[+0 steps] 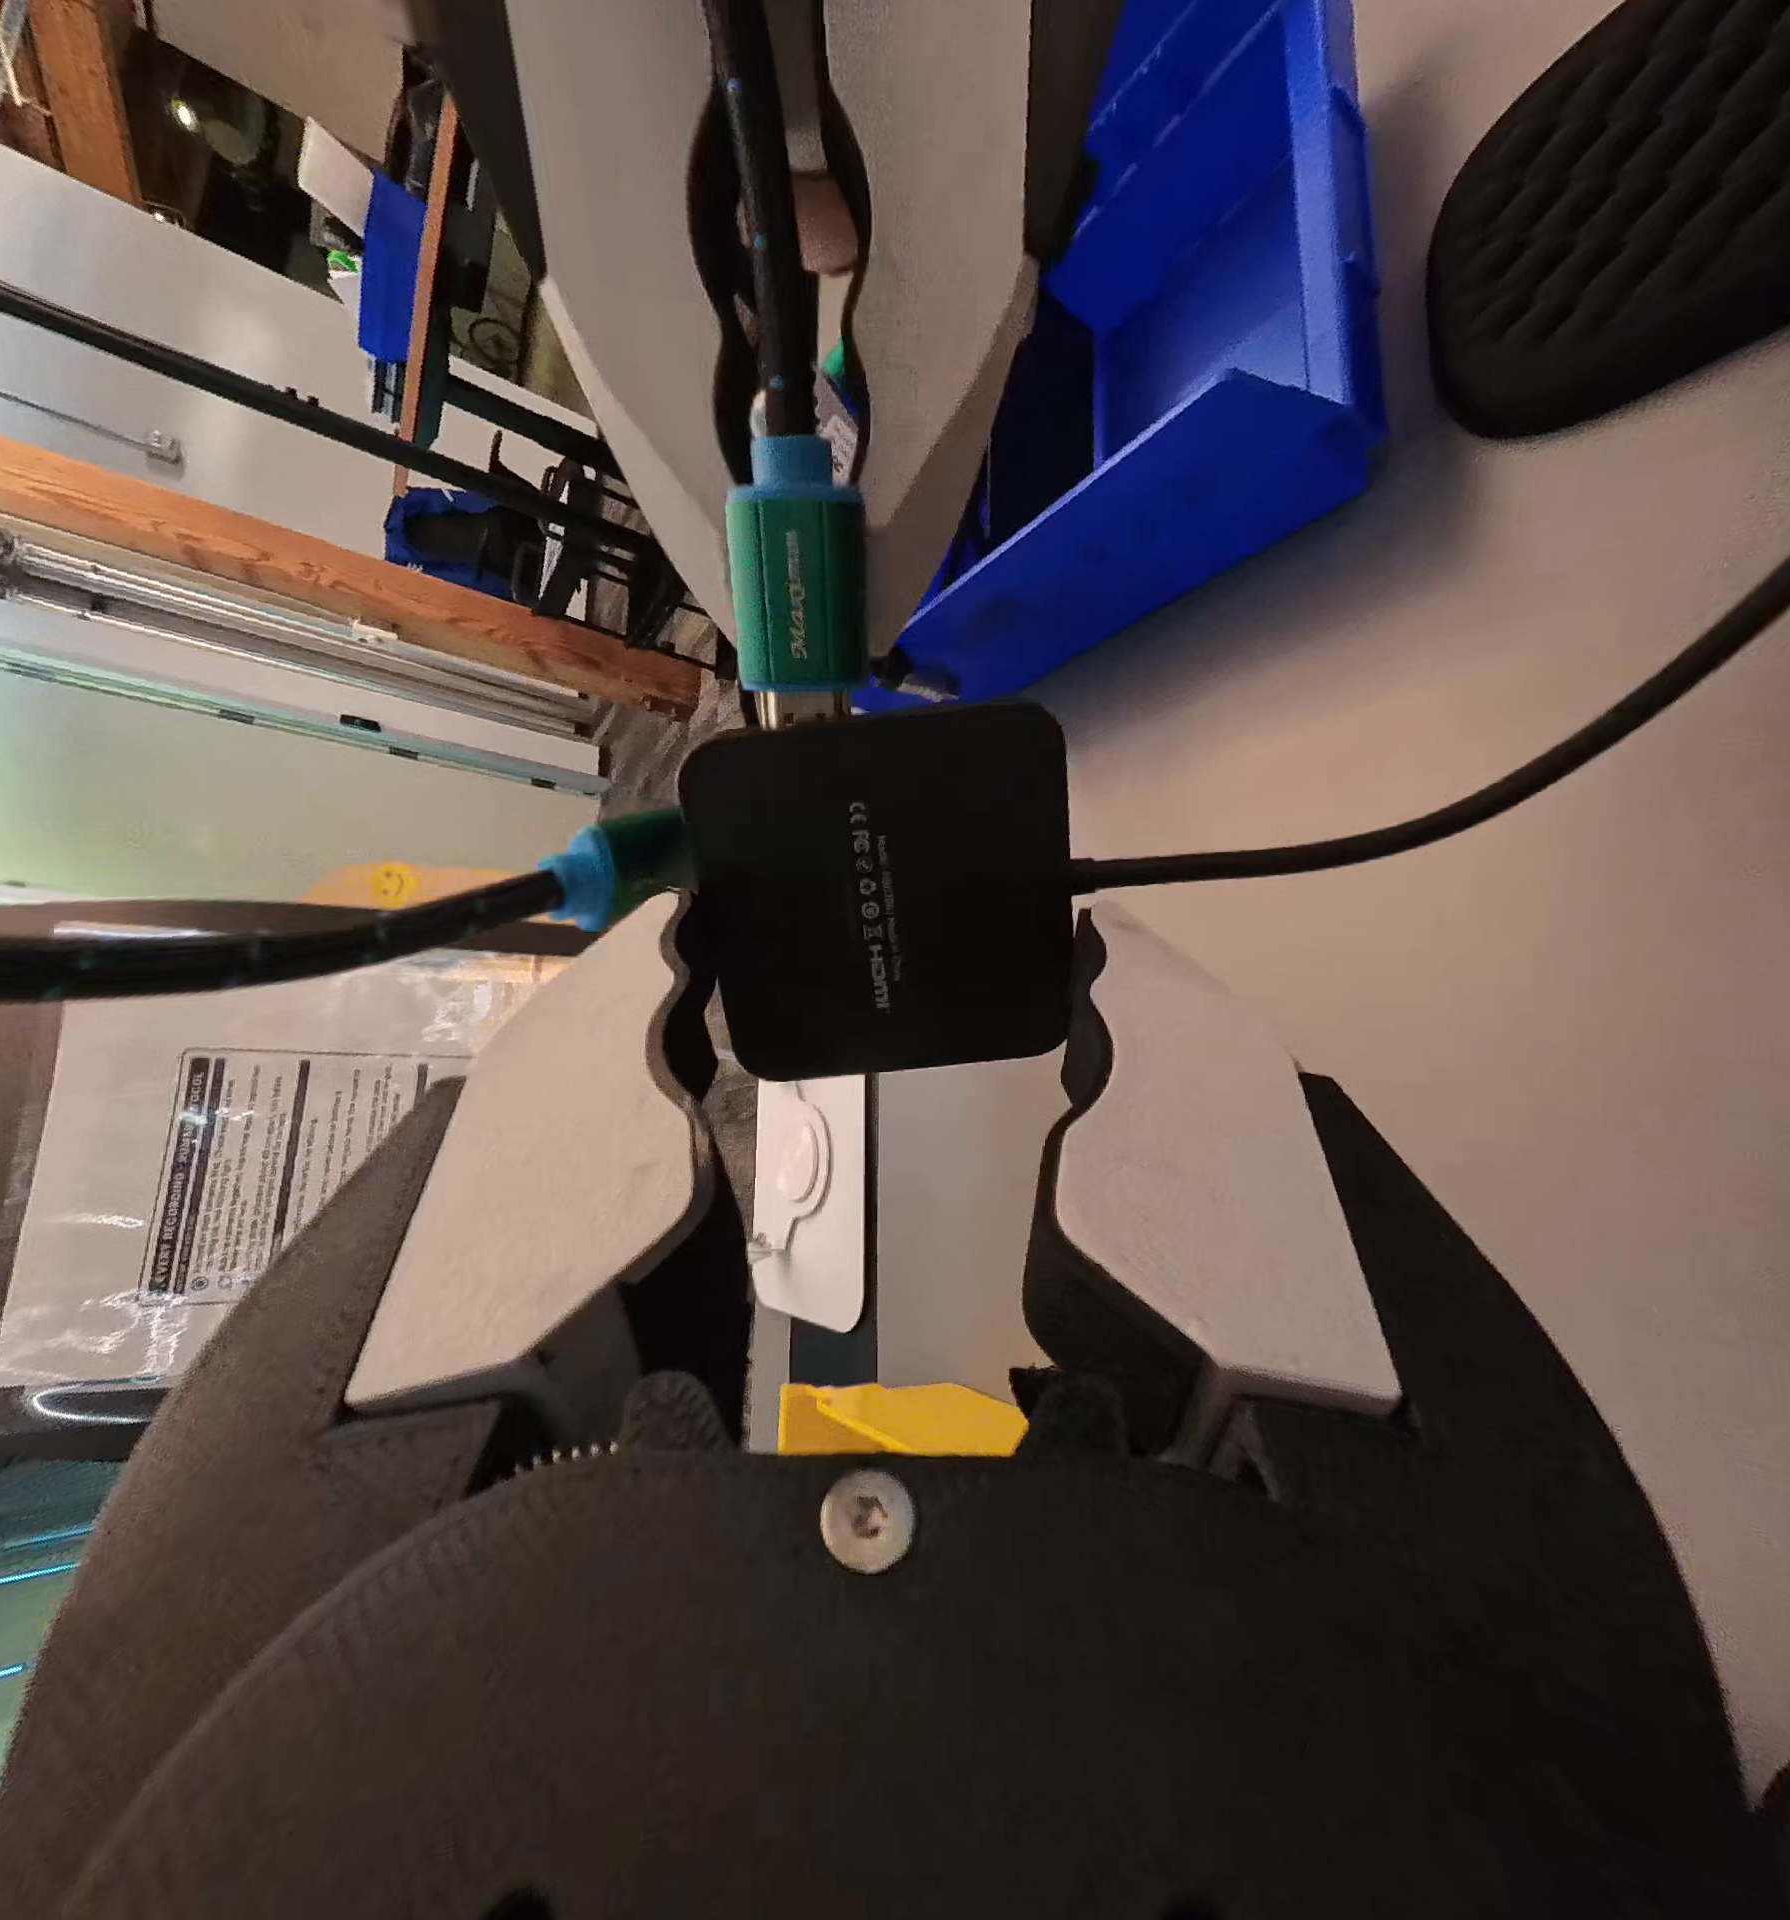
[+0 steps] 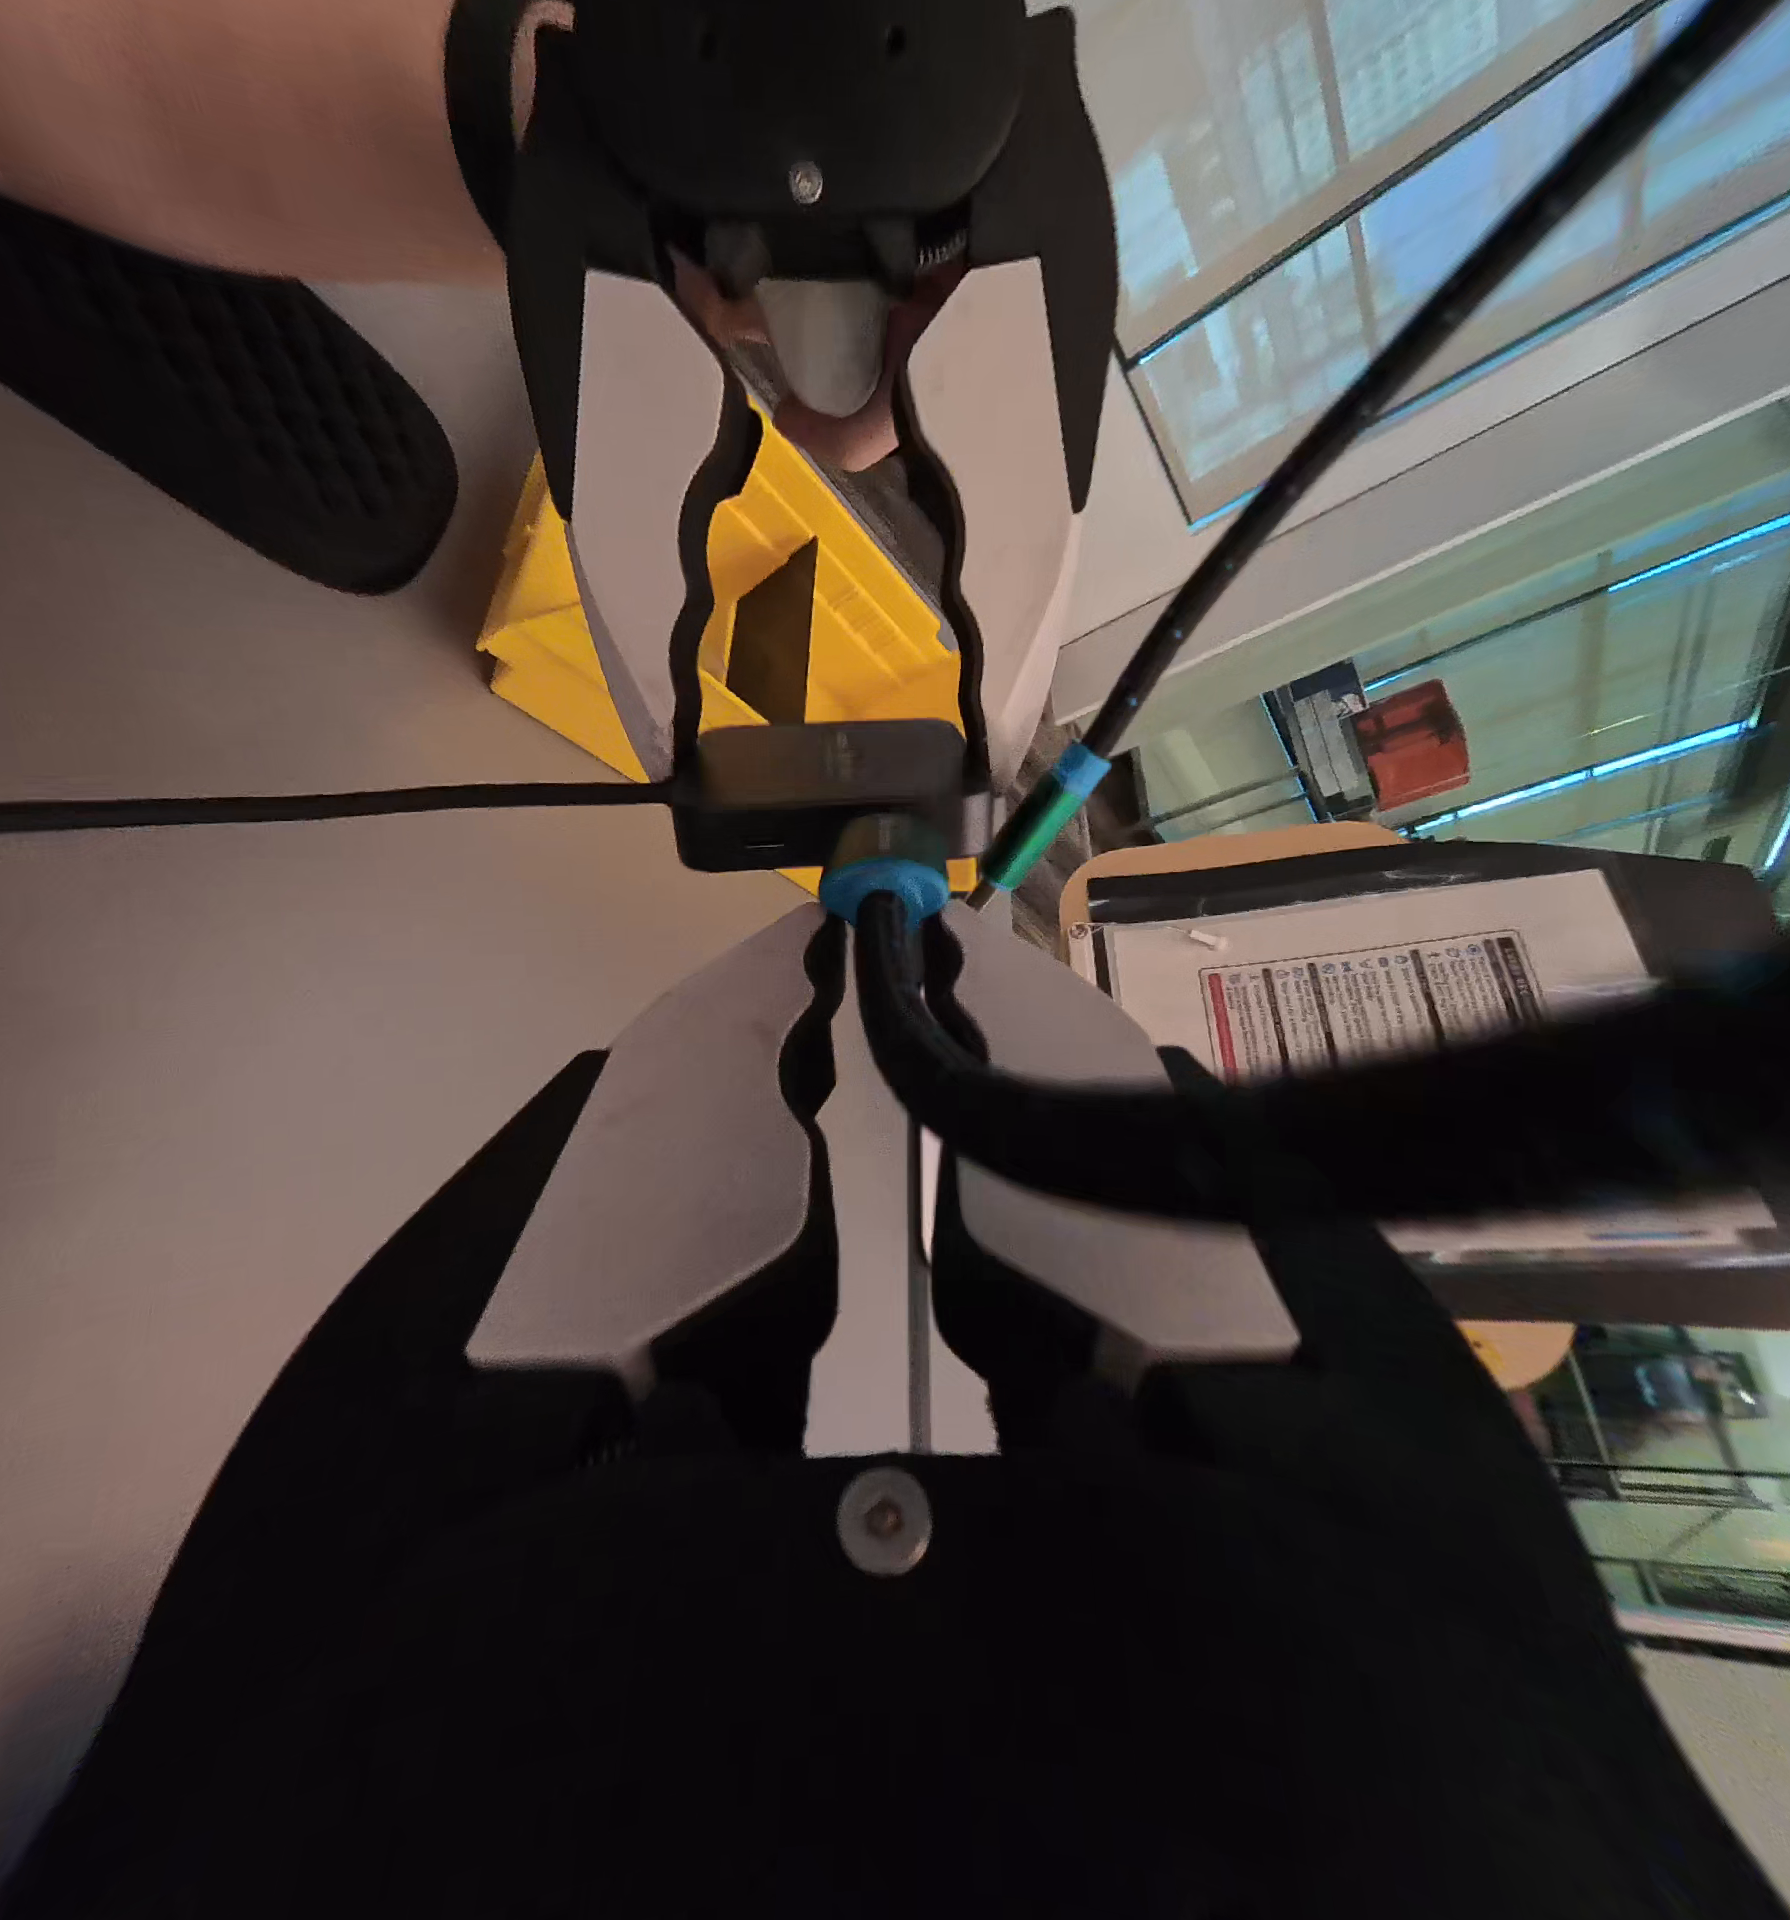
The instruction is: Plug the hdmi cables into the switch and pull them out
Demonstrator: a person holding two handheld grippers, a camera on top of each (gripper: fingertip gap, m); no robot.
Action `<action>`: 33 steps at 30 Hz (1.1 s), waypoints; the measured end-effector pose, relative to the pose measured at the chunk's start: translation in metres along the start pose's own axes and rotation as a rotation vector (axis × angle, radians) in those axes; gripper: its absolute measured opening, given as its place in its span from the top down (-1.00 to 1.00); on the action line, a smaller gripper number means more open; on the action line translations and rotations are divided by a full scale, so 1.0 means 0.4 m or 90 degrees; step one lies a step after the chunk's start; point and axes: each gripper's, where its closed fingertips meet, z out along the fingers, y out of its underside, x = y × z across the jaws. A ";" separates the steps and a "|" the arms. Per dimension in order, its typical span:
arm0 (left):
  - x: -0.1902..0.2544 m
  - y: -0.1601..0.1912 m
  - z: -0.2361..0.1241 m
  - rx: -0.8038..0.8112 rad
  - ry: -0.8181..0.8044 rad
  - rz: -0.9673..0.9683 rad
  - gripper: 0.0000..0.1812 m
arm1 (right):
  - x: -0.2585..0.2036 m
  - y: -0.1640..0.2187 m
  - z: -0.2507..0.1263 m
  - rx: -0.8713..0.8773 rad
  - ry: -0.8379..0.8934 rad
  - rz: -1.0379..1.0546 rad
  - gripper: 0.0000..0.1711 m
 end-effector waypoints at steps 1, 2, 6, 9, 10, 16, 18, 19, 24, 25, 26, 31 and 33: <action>0.000 0.005 0.000 -0.006 0.001 0.000 0.23 | 0.001 -0.002 -0.002 0.000 0.000 0.006 0.79; 0.001 0.011 0.001 -0.012 0.005 -0.003 0.28 | 0.006 -0.002 -0.006 0.001 0.007 0.009 0.72; 0.008 0.012 0.005 0.006 0.032 -0.031 0.28 | 0.005 -0.007 -0.015 0.020 -0.001 0.024 0.69; 0.010 0.015 0.007 0.009 0.040 -0.039 0.24 | 0.004 -0.009 -0.012 0.031 -0.003 0.024 0.70; 0.010 0.017 0.008 0.007 0.040 -0.040 0.23 | 0.003 -0.007 -0.010 0.030 -0.007 0.025 0.71; 0.010 0.018 0.011 0.003 0.037 -0.037 0.23 | -0.001 -0.005 -0.011 0.023 -0.023 0.040 0.75; 0.015 0.011 0.009 0.010 0.042 -0.032 0.23 | -0.007 -0.004 -0.016 0.029 -0.039 0.049 0.75; 0.018 0.009 0.010 0.011 0.043 -0.028 0.23 | -0.009 -0.006 -0.018 0.035 -0.045 0.050 0.75; 0.049 0.017 0.032 -0.026 0.057 0.018 0.28 | -0.041 0.010 -0.020 0.032 -0.107 0.068 0.75; 0.052 0.015 0.035 -0.023 0.058 0.020 0.28 | -0.043 0.005 -0.023 0.046 -0.115 0.074 0.75; 0.052 0.010 0.036 -0.013 0.061 0.013 0.28 | -0.041 -0.002 -0.028 0.063 -0.118 0.081 0.75; 0.034 -0.007 0.017 0.030 0.060 -0.028 0.28 | -0.024 0.004 -0.031 0.065 -0.093 0.086 0.75; 0.024 -0.018 0.004 0.050 0.051 -0.036 0.29 | -0.015 -0.004 -0.035 0.084 -0.083 0.090 0.75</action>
